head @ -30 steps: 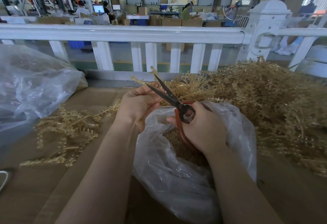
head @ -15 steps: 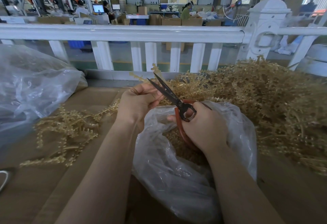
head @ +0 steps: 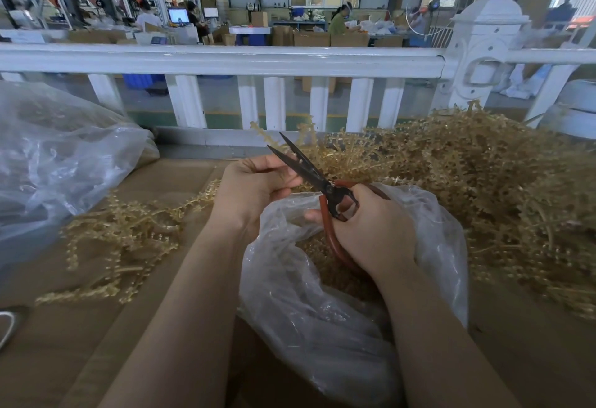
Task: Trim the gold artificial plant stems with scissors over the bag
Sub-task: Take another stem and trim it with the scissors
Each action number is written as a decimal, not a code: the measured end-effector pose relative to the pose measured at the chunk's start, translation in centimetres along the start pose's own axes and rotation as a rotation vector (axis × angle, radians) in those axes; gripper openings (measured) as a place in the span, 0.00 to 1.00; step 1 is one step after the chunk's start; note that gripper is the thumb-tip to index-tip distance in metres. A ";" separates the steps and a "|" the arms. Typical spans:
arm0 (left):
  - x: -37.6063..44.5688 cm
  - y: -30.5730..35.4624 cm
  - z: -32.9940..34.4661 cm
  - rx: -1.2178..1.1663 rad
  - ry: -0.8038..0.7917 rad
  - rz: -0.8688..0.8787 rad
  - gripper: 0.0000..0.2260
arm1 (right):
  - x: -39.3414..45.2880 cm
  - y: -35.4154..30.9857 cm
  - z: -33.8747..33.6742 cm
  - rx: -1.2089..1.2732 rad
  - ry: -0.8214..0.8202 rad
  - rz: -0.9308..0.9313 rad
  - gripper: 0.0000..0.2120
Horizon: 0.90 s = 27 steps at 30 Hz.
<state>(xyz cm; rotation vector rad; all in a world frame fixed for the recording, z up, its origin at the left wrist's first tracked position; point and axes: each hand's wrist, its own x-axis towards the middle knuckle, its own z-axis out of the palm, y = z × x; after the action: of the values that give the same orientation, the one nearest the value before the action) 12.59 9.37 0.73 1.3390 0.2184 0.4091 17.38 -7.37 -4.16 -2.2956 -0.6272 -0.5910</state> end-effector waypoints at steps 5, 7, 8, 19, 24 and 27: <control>0.1 0.0 -0.1 0.001 -0.012 -0.012 0.09 | 0.1 0.0 0.2 -0.004 0.036 -0.019 0.27; 0.2 0.0 -0.2 0.003 -0.006 -0.020 0.09 | 0.1 0.3 0.4 -0.003 0.019 -0.007 0.26; 0.3 0.0 -0.2 0.004 -0.004 -0.021 0.08 | 0.1 0.5 0.5 -0.002 0.010 -0.001 0.26; 0.3 -0.2 -0.4 0.184 -0.048 0.062 0.12 | 0.3 0.6 0.5 -0.030 -0.052 0.028 0.30; 0.4 -0.3 -0.2 0.228 -0.060 0.082 0.14 | 0.2 0.4 0.4 -0.059 0.002 -0.010 0.25; 0.4 -0.3 -0.3 0.208 -0.068 0.074 0.13 | 0.1 0.3 0.4 -0.057 0.036 -0.030 0.28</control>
<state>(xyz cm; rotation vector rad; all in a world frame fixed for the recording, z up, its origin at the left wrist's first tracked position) 12.90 9.73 0.36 1.5660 0.1586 0.4105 17.71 -7.25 -4.46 -2.3270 -0.6362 -0.6712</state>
